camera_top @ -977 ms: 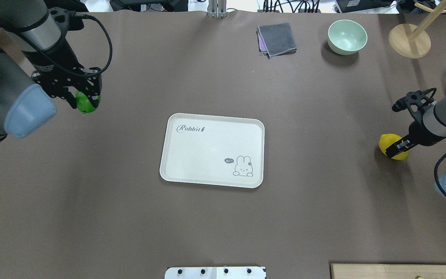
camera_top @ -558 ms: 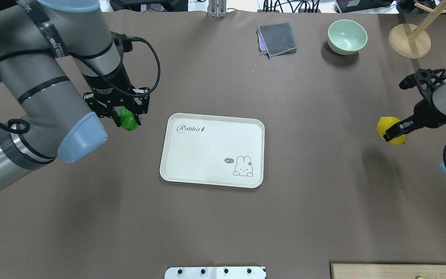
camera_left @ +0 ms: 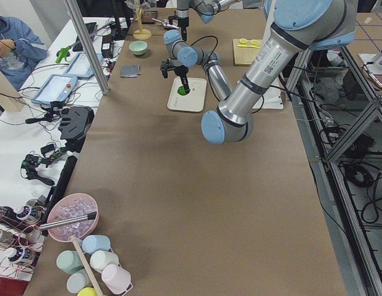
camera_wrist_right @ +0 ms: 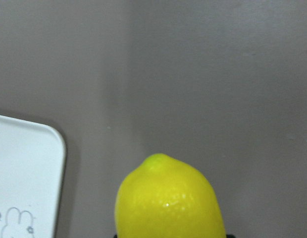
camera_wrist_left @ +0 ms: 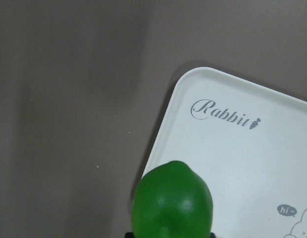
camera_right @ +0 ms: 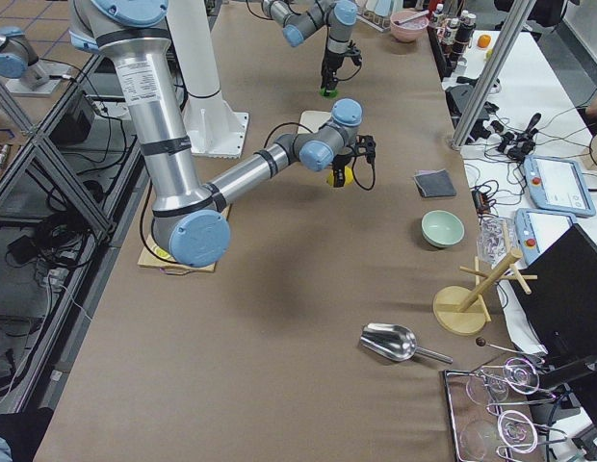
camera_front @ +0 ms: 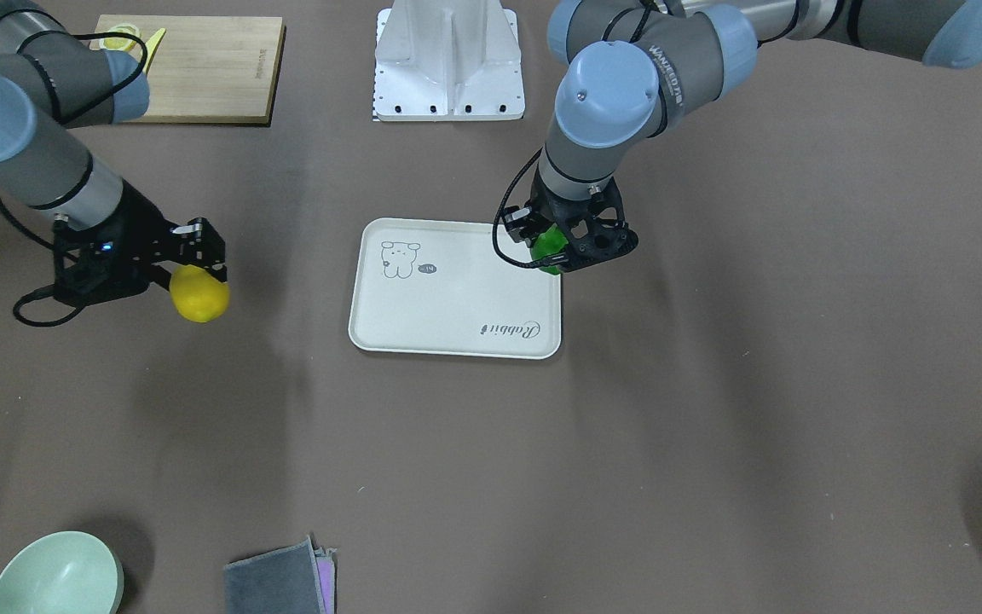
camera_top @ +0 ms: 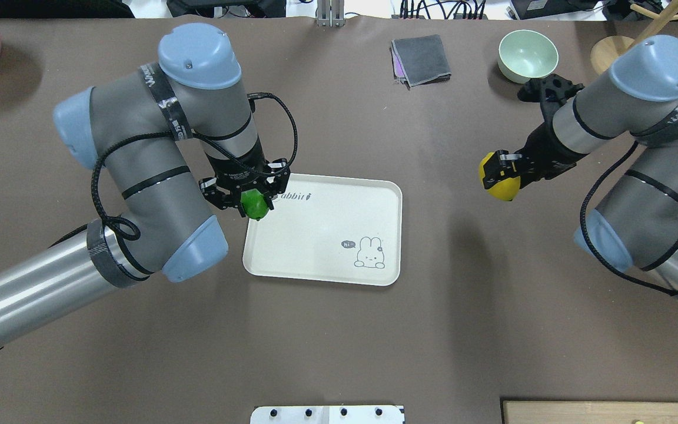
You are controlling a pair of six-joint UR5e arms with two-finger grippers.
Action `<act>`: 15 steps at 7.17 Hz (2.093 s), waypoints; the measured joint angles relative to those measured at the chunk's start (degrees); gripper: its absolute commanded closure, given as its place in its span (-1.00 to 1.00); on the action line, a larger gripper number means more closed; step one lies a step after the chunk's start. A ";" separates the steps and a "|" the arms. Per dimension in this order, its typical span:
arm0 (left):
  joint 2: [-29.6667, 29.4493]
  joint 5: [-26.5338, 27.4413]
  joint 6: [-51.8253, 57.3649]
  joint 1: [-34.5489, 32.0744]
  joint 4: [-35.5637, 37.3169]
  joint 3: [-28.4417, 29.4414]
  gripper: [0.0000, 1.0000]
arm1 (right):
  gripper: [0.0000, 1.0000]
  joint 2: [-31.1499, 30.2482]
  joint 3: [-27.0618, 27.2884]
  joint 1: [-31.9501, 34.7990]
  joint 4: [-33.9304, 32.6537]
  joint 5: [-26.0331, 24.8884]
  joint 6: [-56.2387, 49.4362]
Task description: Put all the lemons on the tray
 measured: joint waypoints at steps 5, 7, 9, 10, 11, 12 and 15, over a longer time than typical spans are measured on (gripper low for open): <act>0.61 4.57 -14.49 2.68 -14.18 6.25 -0.95 | 1.00 17.44 -12.62 -10.10 0.04 -5.11 17.42; 0.80 4.73 -15.95 2.74 -16.32 7.02 -0.96 | 0.90 18.33 -13.50 -11.69 0.46 -5.28 19.37; 1.50 4.25 -15.45 2.39 -16.31 6.00 -0.96 | -0.99 18.14 -13.63 -14.00 0.69 -5.42 20.73; 3.23 3.22 -13.62 1.61 -15.58 3.97 -0.96 | -1.00 18.00 -13.62 -14.66 0.85 -5.55 21.44; 5.67 1.95 -9.77 0.20 -13.61 1.00 -0.96 | -1.00 17.98 -13.45 -14.86 0.93 -6.22 21.86; 8.64 1.15 -5.38 -1.32 -11.44 -2.39 -0.96 | -1.00 18.05 -13.15 -14.62 0.93 -7.23 22.06; 22.55 0.20 8.35 -5.24 -9.96 -11.34 -0.96 | -1.00 13.77 -6.96 -4.95 -5.35 -6.96 20.12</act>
